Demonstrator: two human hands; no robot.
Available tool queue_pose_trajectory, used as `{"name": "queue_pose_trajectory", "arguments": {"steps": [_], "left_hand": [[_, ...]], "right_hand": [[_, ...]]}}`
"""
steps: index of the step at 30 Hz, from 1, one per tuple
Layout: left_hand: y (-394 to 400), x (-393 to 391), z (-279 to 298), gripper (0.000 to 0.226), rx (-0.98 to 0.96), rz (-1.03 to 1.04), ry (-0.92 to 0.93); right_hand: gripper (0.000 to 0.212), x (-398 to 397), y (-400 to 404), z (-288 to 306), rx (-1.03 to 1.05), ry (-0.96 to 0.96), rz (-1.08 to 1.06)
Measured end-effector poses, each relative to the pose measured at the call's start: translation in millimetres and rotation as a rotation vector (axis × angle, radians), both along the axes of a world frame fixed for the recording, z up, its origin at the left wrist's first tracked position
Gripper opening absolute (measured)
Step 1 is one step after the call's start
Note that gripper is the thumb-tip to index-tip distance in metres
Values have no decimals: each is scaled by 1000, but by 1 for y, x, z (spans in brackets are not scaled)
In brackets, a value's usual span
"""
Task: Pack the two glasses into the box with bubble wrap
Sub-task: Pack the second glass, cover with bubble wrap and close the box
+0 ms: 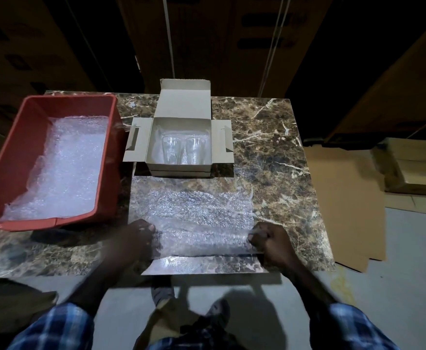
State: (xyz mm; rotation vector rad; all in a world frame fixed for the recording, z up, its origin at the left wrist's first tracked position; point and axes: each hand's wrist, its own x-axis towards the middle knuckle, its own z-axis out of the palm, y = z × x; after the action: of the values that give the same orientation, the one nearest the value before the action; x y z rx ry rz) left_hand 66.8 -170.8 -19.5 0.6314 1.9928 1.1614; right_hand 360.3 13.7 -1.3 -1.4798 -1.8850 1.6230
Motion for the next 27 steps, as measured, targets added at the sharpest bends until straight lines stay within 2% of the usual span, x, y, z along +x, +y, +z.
{"name": "queue_pose_trajectory", "arguments": {"steps": [3, 7, 10, 13, 18, 21, 27], "left_hand": [[17, -3, 5, 21, 20, 7, 99], [35, -21, -9, 28, -28, -28, 361], [43, -25, -16, 23, -73, -3, 495], [48, -26, -21, 15, -62, -13, 592], [50, -28, -30, 15, -104, -122, 770], [50, -28, -31, 13, -108, -157, 819], [51, -31, -35, 13, -182, -162, 810]], "right_hand": [[14, -23, 6, 3, -166, 93, -157], [10, -42, 18, -15, 44, 3, -198], [7, -53, 30, -19, 216, -82, -149], [4, -58, 39, -27, 183, -163, -120], [17, -61, 38, -28, 252, -295, -65], [22, -59, 30, -31, 309, -346, -68], [15, -56, 18, -33, 423, -423, 19]]}}
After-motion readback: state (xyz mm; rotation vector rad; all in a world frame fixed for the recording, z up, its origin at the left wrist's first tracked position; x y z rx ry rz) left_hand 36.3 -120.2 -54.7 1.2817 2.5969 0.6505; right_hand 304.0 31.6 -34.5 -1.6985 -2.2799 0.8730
